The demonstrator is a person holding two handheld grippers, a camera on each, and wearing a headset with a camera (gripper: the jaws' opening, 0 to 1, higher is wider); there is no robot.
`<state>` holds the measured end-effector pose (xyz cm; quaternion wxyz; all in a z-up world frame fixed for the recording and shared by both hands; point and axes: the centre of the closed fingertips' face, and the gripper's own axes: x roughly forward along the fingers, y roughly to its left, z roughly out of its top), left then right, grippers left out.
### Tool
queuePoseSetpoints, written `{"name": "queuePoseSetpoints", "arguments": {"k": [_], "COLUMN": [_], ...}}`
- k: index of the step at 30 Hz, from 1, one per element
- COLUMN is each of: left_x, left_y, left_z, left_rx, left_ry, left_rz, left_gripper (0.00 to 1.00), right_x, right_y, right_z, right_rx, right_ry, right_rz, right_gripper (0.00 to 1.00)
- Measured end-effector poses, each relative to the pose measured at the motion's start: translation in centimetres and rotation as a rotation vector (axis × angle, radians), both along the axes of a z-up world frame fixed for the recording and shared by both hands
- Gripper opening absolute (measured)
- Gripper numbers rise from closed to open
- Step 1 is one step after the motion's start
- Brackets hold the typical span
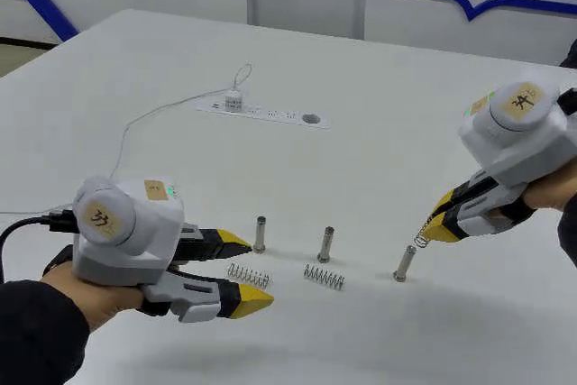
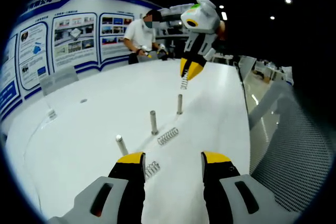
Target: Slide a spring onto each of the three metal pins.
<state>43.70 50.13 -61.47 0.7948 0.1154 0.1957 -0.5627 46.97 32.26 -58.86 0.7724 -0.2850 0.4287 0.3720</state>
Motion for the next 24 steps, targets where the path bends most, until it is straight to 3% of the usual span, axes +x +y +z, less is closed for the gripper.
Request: {"name": "queuePoseSetpoints", "arguments": {"k": [24], "left_x": [0.2], "left_y": [0.2], "left_z": [-0.2], "left_rx": [0.0], "left_ry": [0.008], "left_rz": [0.024], "left_gripper": [0.45], "right_x": [0.6], "right_y": [0.2], "right_z": [-1.9], "right_rx": [-0.033], "right_ry": [0.058], "right_rz": [0.01], "right_gripper": [0.12]}}
